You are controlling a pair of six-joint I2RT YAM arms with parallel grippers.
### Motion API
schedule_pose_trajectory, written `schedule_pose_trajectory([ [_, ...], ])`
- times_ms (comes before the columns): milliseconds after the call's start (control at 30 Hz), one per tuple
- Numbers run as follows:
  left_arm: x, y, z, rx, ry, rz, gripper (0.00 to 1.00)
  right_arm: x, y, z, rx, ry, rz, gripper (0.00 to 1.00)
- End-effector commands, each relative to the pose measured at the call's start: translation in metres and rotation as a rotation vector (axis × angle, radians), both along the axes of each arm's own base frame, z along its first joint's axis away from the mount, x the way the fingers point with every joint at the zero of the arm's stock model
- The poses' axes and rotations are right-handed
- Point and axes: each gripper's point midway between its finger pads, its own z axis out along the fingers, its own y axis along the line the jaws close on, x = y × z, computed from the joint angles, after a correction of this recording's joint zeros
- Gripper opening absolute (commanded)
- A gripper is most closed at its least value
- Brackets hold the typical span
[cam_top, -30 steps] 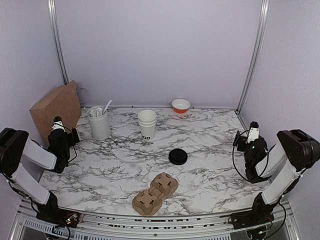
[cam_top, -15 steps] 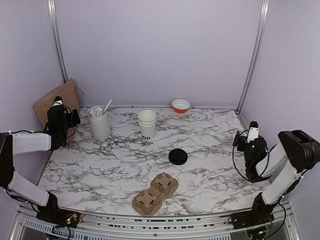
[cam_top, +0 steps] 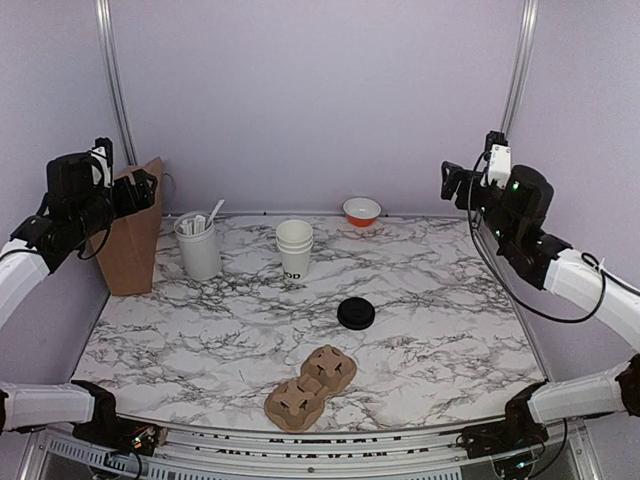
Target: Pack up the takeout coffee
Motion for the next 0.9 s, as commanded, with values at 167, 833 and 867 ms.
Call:
schedule_pose_trajectory([
  [167, -0.015, -0.056, 0.003, -0.101, 0.173, -0.314, 0.99, -0.022, -0.011, -0.044, 0.062, 0.330, -0.064, 1.00],
  [833, 0.039, 0.046, 0.043, 0.037, 0.220, 0.236, 0.99, 0.006, 0.042, -0.102, 0.082, 0.524, 0.152, 1.00],
  [867, 0.044, 0.051, 0.042, 0.052, 0.237, 0.257, 0.99, 0.011, 0.047, -0.104, 0.088, 0.555, 0.182, 0.99],
])
